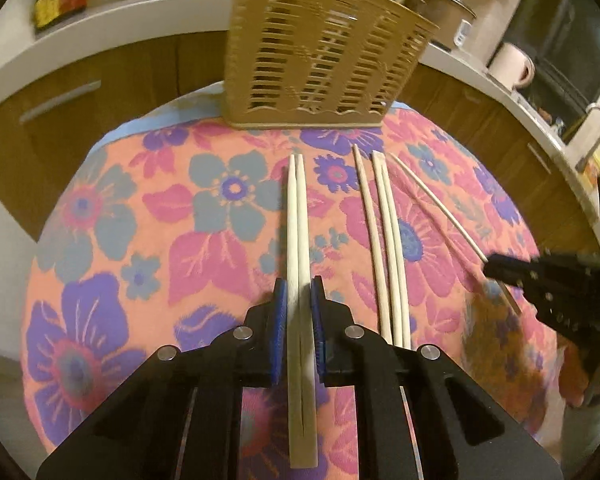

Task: Organize utensils
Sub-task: 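Move both tools down and grasp a chopstick with each tool, then lift both chopsticks over the tan basket and open both tools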

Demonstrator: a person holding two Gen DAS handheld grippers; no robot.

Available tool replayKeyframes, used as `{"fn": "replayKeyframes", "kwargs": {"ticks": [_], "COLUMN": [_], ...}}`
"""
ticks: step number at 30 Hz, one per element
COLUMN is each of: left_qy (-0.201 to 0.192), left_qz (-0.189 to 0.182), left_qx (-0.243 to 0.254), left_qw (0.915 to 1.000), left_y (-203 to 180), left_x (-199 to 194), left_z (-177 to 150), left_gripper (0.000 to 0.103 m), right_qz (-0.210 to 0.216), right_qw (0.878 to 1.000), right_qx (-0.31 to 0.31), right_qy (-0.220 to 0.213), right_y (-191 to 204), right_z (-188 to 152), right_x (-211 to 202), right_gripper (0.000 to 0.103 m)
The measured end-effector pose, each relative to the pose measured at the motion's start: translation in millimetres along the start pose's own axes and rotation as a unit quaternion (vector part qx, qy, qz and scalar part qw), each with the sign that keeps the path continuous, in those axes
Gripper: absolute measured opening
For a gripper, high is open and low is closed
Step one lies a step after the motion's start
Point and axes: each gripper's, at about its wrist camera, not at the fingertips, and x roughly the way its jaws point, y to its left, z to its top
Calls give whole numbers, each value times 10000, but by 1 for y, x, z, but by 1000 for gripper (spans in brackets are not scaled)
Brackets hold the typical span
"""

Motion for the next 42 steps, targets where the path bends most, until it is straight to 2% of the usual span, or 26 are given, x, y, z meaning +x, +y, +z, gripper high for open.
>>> {"fn": "replayKeyframes", "kwargs": {"ticks": [3, 7, 10, 11, 14, 16, 20, 23, 24, 25, 26, 27, 29, 32, 36, 39, 42], "left_qy": [12, 55, 78, 77, 145, 219, 375, 499, 525, 536, 544, 539, 522, 233, -461, -1014, -1717], "left_qz": [-30, 283, 404, 419, 499, 604, 777, 895, 927, 969, 954, 961, 914, 693, 248, 54, -204], "left_qx": [-106, 195, 467, 496, 602, 688, 902, 1105, 1161, 1230, 1292, 1329, 1341, 1228, 969, 879, 659], "left_qw": [9999, 9994, 9981, 9979, 9968, 9956, 9922, 9886, 9875, 9862, 9855, 9850, 9854, 9897, 9939, 9909, 9827], "left_y": [2, -8, -16, -17, -19, -20, -24, -29, -31, -33, -34, -36, -39, -35, -30, -29, -28], "left_x": [-2, 2, 3, 3, 7, 12, 21, 25, 26, 26, 26, 26, 25, 11, -31, -62, -94], "left_z": [-3, -6, -5, -4, 4, 8, 13, 14, 14, 14, 13, 13, 12, 14, 30, 48, 79], "left_gripper": [11, 12, 24, 30, 30, 30, 30, 30, 30, 29, 19, 11, 10, 10, 10, 10, 10], "right_qz": [-299, -374, -218, -174, -99, -115, -187, -188, -271, -332, -413, -442, -426, -2, 303, 457, 550], "right_qw": [9993, 9984, 9983, 9981, 9978, 9980, 9962, 9928, 9927, 9921, 9912, 9904, 9898, 9928, 9965, 9968, 9947], "right_qx": [210, 303, 324, 302, 306, 237, 268, 243, 138, 5, -137, -257, -403, -402, -544, -655, -635], "right_qy": [86, 279, 442, 499, 582, 574, 806, 1160, 1165, 1214, 1247, 1285, 1298, 1125, 564, 45, -586], "right_y": [-10, -16, -19, -20, -22, -23, -27, -26, -23, -18, -13, -8, 0, 8, 23, 31, 33], "right_z": [-14, -23, -24, -21, -10, 2, 25, 39, 42, 43, 44, 45, 45, 48, 62, 80, 107], "right_x": [-5, -5, -4, -4, -6, -4, 13, 30, 31, 33, 34, 35, 34, 23, -12, -43, -73], "right_gripper": [4, 4, 7, 12, 36, 38, 36, 28, 16, 14, 7, 4, 4, 4, 4, 4, 4]}}
